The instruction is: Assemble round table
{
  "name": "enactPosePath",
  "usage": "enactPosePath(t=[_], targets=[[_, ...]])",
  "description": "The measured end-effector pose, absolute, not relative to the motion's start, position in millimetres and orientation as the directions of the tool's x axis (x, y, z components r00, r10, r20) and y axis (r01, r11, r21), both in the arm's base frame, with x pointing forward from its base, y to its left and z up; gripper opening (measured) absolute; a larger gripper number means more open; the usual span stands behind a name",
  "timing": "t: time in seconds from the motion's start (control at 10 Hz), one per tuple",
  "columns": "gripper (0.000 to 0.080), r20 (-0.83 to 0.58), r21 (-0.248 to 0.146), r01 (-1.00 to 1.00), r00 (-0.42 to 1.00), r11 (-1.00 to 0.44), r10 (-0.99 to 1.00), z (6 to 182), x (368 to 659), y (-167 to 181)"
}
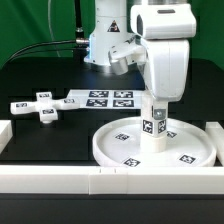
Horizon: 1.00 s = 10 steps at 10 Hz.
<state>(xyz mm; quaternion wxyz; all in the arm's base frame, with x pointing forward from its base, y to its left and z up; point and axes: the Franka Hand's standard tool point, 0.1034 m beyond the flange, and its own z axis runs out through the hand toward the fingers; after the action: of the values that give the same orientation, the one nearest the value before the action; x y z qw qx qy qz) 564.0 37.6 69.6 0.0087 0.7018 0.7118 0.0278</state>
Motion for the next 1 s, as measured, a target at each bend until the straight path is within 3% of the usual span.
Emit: enactPosePath(t=[0.5, 0.7, 1.0], targets=[[0.0406, 0.027, 0.049, 0.999, 0.017, -0.018, 0.999, 69.6, 563.5, 37.1], [0.0406, 0.04, 0.03, 0.953, 0.301, -0.302, 0.953, 69.2, 563.0, 39.2], [0.0406, 0.045, 0.019, 0.873, 0.486, -0.487, 0.873, 69.0, 563.2, 39.1]])
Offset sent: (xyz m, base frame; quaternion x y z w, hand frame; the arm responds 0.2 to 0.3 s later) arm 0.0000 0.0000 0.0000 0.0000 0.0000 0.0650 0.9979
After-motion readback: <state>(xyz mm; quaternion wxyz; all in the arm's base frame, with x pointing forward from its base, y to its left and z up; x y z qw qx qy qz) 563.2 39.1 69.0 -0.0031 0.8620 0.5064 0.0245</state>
